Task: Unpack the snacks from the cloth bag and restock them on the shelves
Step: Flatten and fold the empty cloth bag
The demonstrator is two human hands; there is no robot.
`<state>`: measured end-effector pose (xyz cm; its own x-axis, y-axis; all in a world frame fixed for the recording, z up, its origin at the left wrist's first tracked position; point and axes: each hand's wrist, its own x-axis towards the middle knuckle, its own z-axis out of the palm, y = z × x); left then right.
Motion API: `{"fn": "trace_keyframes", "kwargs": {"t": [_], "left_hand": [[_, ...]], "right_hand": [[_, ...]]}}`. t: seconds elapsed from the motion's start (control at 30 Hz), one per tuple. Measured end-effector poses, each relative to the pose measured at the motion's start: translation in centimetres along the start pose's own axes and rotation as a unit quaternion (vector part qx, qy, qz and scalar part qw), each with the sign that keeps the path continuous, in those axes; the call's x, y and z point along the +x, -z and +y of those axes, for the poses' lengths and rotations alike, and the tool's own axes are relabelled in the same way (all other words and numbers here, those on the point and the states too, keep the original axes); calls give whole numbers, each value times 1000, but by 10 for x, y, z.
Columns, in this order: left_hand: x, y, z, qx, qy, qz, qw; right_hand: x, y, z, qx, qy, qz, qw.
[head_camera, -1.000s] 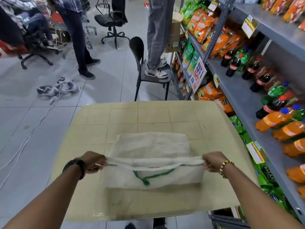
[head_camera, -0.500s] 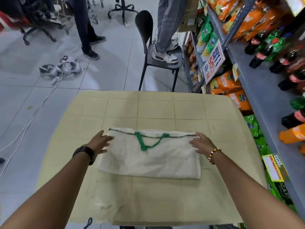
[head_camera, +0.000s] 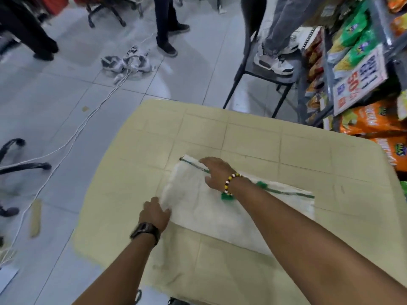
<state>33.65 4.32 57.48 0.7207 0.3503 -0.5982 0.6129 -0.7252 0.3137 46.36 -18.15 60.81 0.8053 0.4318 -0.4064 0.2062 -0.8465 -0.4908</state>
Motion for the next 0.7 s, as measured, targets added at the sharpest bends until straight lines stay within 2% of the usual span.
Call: {"fn": "trace_keyframes", "kwargs": {"t": [0.1, 0.23, 0.3, 0.37, 0.47, 0.6, 0.7], "left_hand": [[2, -4, -1, 22, -42, 9, 999], [-13, -6, 2, 46, -75, 41, 995], [-27, -7, 8, 33, -99, 64, 992], [-42, -9, 16, 12, -131, 75, 988], [-64, -17, 41, -1, -199, 51, 979], [-93, -39, 94, 71, -307, 28, 949], [-124, -64, 137, 114, -385, 16, 916]], "right_hand": [[47, -13, -30, -155, 78, -48, 984], [81, -28, -52, -327, 131, -132, 927], [86, -22, -55, -371, 150, -145, 905], [83, -9, -51, -377, 167, -120, 903], [58, 21, -24, -317, 162, -56, 933], [-14, 61, 33, -245, 108, 13, 963], [-83, 85, 76, -227, 49, 80, 969]]}}
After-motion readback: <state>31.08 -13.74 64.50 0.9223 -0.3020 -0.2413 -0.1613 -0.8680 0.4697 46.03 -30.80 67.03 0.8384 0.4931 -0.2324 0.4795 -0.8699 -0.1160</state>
